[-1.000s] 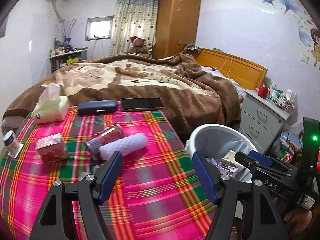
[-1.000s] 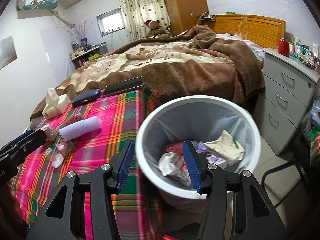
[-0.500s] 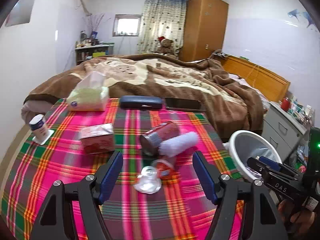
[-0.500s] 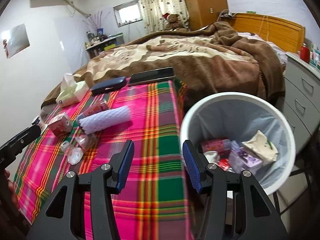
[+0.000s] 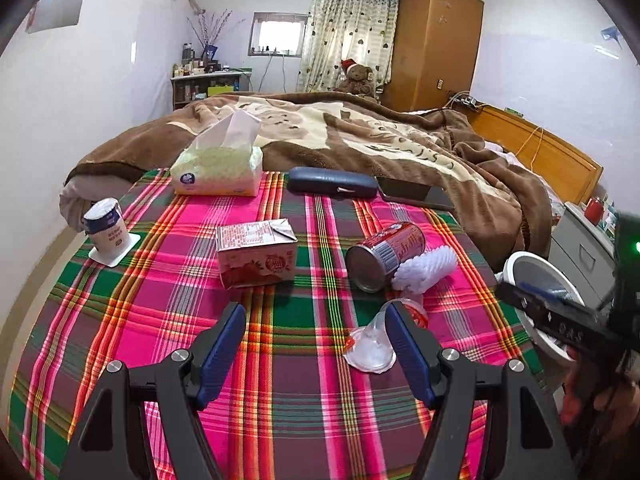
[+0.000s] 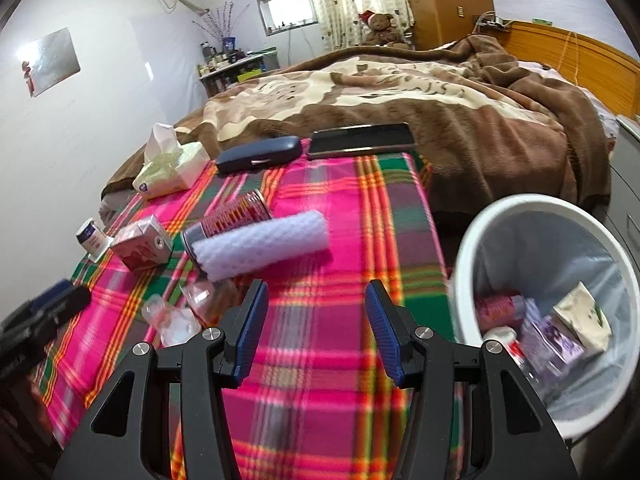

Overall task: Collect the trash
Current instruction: 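Move both tools back over the plaid cloth toward remaining trash, then grasp the clear plastic cup with the left tool while the right tool grasps the white foam sleeves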

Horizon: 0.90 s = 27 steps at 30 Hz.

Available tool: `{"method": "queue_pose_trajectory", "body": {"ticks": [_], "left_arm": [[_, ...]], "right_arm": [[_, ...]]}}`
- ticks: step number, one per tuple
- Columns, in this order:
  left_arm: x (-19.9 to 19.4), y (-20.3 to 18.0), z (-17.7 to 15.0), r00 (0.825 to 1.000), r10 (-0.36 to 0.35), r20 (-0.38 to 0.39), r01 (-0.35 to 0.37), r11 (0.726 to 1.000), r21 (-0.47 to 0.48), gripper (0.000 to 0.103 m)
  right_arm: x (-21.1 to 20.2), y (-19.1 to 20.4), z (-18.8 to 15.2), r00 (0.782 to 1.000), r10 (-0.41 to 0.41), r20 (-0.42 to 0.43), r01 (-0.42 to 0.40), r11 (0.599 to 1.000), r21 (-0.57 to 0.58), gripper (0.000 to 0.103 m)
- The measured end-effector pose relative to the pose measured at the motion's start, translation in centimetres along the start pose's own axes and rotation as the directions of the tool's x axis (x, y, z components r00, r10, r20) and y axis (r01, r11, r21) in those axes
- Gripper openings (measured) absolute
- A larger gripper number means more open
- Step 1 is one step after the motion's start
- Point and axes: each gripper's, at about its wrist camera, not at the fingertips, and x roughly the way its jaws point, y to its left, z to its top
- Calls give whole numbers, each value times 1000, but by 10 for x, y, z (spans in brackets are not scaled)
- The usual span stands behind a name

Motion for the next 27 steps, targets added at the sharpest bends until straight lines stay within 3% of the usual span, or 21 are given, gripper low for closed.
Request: {"method": "queue_pose_trajectory", "body": {"ticks": [7, 10, 15, 21, 27], "left_arm": [[19, -3, -6, 996, -63, -55, 65, 997, 33, 72], [28, -12, -9, 990, -111, -82, 116, 992, 58, 72], [46, -24, -14, 982, -129, -138, 143, 985, 96, 72], [64, -27, -17, 977, -109, -181, 128, 987, 97, 72], [70, -21, -17, 980, -71, -187, 91, 991, 99, 72]], "right_arm": [[23, 9, 14, 998, 45, -32, -45, 999, 11, 53], [32, 10, 19, 997, 68, -46, -67, 997, 25, 61], [50, 7, 26, 990, 106, -95, -97, 991, 90, 61], [65, 7, 31, 983, 135, -127, -116, 982, 146, 61], [72, 16, 37, 987, 96, -132, -79, 989, 128, 61]]}}
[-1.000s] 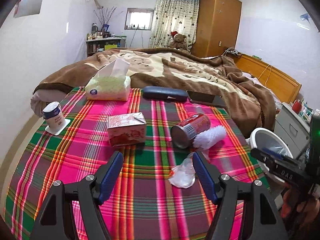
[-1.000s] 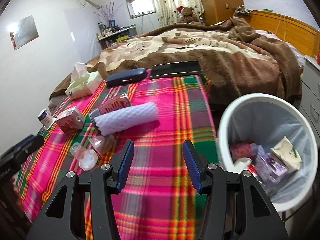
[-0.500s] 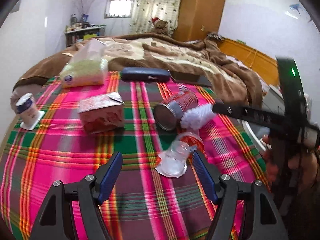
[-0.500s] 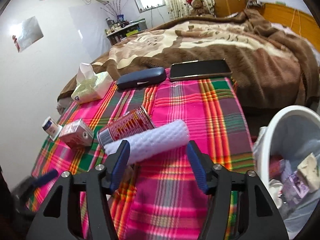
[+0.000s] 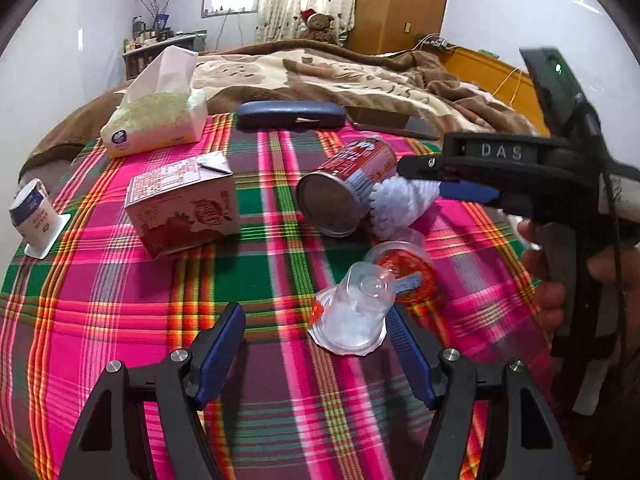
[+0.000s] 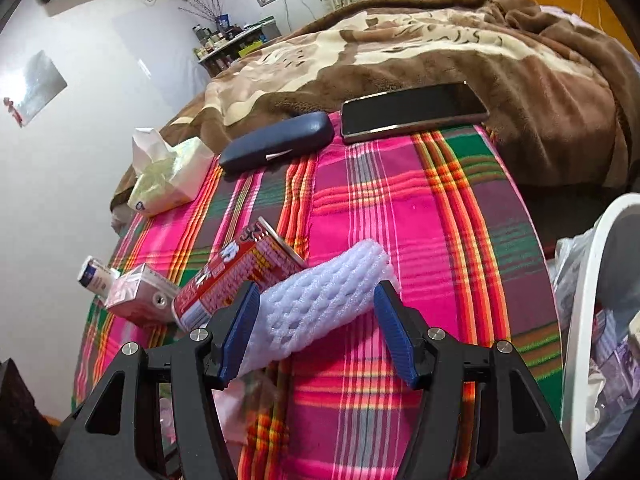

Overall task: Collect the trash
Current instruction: 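Grasp the clear plastic cup with the left tool while the right tool grasps the white foam sleeves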

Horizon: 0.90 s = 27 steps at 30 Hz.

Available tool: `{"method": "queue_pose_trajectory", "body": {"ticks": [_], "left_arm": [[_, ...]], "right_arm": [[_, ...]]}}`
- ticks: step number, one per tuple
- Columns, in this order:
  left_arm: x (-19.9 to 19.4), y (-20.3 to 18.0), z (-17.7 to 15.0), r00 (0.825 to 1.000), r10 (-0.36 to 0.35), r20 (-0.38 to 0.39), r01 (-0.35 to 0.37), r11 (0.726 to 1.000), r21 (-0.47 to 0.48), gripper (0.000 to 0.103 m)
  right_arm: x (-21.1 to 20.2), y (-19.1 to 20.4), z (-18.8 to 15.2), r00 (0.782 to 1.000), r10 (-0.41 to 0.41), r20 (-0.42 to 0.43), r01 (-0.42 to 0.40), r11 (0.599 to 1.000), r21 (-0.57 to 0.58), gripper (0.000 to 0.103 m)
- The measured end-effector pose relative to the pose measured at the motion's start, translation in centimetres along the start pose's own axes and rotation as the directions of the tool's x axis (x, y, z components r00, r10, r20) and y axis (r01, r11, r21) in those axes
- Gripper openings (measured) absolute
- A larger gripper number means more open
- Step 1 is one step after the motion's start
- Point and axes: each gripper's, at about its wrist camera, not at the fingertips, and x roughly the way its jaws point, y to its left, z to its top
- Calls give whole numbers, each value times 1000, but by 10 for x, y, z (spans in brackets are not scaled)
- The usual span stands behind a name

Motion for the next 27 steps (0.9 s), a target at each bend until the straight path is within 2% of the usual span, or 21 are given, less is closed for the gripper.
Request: {"method": "queue_pose_trajectory", "body": {"ticks": [2, 6, 9, 10, 13, 17, 21, 25, 27], "left_arm": [[2, 5, 0, 1000, -14, -7, 14, 1000, -23, 72], [4, 17, 2, 1000, 29, -12, -30, 998, -64, 72], [3, 23, 3, 1000, 30, -7, -31, 996, -86, 72], [4, 25, 4, 999, 39, -10, -40, 995, -89, 72], [6, 28, 6, 1000, 26, -11, -27, 994, -103, 72], [8, 30, 10, 999, 33, -10, -33, 994, -101, 72], [13, 35, 16, 1000, 26, -8, -27, 993, -113, 72], [17, 37, 18, 1000, 13, -6, -14, 992, -124, 72], [18, 39, 18, 1000, 9, -9, -10, 991, -135, 72]], "right_arm": [[3, 4, 2, 1000, -26, 8, 26, 999, -20, 61], [5, 1, 7, 994, -106, 13, 107, 993, -46, 61], [1, -5, 7, 982, -185, 45, 187, 981, -42, 61], [0, -7, 7, 982, -183, 44, 184, 982, -32, 61], [1, -13, 4, 996, -87, -4, 87, 996, -14, 61], [-16, -14, -4, 985, -156, 78, 160, 986, -46, 61], [-17, -17, -11, 995, -102, 21, 103, 992, -73, 61], [-12, -12, -20, 992, -127, 2, 126, 983, -132, 61], [-7, -13, -22, 995, -99, -21, 96, 987, -128, 61]]}}
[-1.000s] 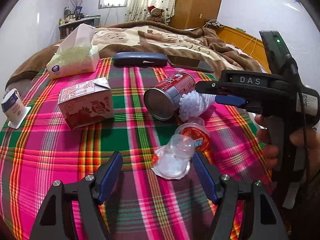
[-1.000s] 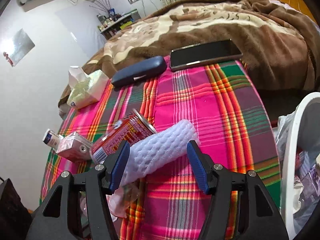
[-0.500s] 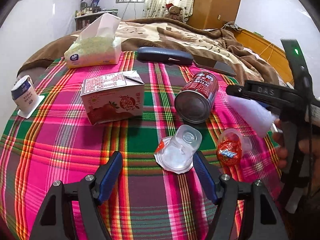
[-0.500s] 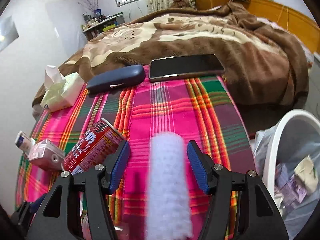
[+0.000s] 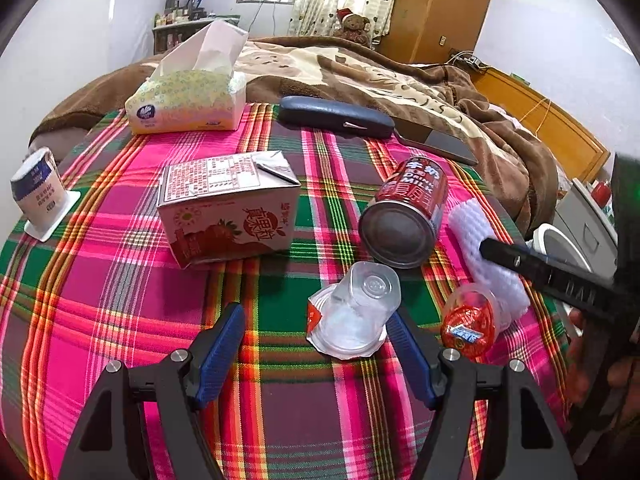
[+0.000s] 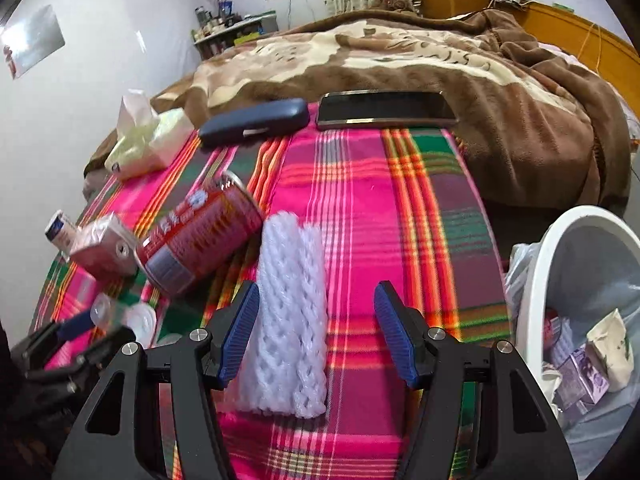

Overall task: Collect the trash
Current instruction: 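Grasp the clear plastic cup with the left tool while the right tool grasps the white foam sleeves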

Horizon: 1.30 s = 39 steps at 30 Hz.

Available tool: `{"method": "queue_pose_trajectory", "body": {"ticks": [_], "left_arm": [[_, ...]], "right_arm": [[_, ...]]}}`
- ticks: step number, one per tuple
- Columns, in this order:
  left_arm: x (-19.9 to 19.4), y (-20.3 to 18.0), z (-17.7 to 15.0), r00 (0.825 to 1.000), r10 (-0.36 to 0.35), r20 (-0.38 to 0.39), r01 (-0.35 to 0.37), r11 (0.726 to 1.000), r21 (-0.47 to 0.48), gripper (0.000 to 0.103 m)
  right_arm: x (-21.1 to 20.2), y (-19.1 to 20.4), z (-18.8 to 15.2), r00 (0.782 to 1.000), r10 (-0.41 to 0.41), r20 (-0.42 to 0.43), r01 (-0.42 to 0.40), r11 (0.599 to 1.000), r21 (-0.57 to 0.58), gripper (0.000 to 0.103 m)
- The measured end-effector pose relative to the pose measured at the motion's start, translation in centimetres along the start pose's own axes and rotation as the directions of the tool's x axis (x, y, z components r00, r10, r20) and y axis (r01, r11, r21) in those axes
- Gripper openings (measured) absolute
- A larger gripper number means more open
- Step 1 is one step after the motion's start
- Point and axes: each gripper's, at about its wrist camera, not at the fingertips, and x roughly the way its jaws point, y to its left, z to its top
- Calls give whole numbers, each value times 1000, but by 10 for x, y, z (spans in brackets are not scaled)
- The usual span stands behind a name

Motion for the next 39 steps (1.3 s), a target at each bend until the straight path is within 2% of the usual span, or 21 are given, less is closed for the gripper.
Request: {"method": "queue_pose_trajectory", "body": {"ticks": [2, 5, 10, 12, 14, 16, 17, 23, 39], "left_arm": [[1, -1, 1, 1000, 4, 2, -4, 1000, 6, 72], [6, -7, 5, 1000, 3, 4, -3, 1000, 20, 71], [12, -13, 8, 1000, 23, 2, -23, 999, 39, 58], [13, -14, 9, 1000, 17, 3, -17, 999, 35, 52], [14, -14, 8, 1000, 23, 2, -23, 999, 40, 48], [14, -14, 8, 1000, 20, 2, -20, 999, 43, 40], [14, -14, 8, 1000, 23, 3, -23, 999, 44, 40], [10, -13, 7, 1000, 12, 9, -12, 999, 30, 38], [-27, -30, 1, 997, 29, 71, -34, 997, 67, 38]], "right_arm": [[3, 2, -1, 1000, 17, -10, -17, 1000, -3, 61], [4, 7, -2, 1000, 0, -6, -1, 999, -39, 61], [1, 4, -5, 1000, 2, 2, -2, 999, -40, 61], [1, 5, -6, 1000, -1, 5, 2, 999, -46, 57], [1, 6, -7, 1000, 27, 3, -27, 999, -45, 44], [0, 8, -8, 999, 45, 3, -45, 998, -47, 37], [0, 8, -8, 999, 52, 4, -52, 998, -46, 31], [-5, 10, -11, 998, 62, 22, -61, 997, -50, 24], [-33, 3, -17, 993, 73, 88, -71, 997, -23, 23]]}}
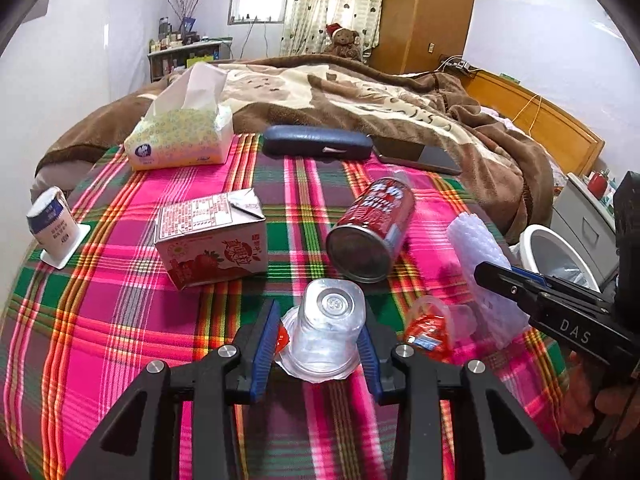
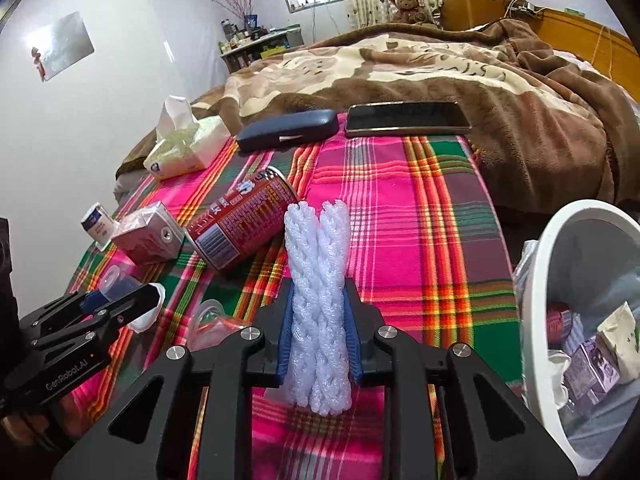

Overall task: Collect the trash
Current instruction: 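Grasp the clear plastic cup with the left tool while the right tool grasps the white foam sleeves, then carry the plastic cup and foam sleeves over the wastebasket and open both tools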

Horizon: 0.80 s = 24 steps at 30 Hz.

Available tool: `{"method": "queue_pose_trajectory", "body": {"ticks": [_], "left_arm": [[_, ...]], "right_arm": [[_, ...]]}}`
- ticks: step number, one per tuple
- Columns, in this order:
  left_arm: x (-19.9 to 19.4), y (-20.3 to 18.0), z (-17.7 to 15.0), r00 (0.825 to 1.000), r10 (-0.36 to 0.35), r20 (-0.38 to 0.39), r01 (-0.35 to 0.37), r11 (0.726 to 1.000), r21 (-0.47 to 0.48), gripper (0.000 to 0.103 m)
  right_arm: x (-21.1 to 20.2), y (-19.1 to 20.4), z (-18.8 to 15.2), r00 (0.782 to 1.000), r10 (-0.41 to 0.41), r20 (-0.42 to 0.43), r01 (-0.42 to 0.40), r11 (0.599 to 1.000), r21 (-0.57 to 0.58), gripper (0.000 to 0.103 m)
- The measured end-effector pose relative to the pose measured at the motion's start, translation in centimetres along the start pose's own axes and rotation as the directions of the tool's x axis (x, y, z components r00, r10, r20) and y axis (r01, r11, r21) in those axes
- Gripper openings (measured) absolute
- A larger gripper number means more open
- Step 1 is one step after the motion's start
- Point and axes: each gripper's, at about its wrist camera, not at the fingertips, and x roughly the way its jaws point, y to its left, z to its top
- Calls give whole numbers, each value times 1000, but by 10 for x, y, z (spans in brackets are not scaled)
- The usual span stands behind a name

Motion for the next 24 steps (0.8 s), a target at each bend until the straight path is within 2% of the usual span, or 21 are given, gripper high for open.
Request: {"method": "queue_pose_trajectory", "body": {"ticks": [12, 24], "left_arm": [[-40, -34, 2, 997, -25, 66, 21, 998, 55, 38], [-59, -91, 5, 990, -96, 101, 82, 987, 136, 38]], "right_arm": [[-36, -15, -4, 998, -16, 69, 14, 999, 40, 23], [-73, -52, -15, 991, -67, 118, 55, 993, 104, 23]]}}
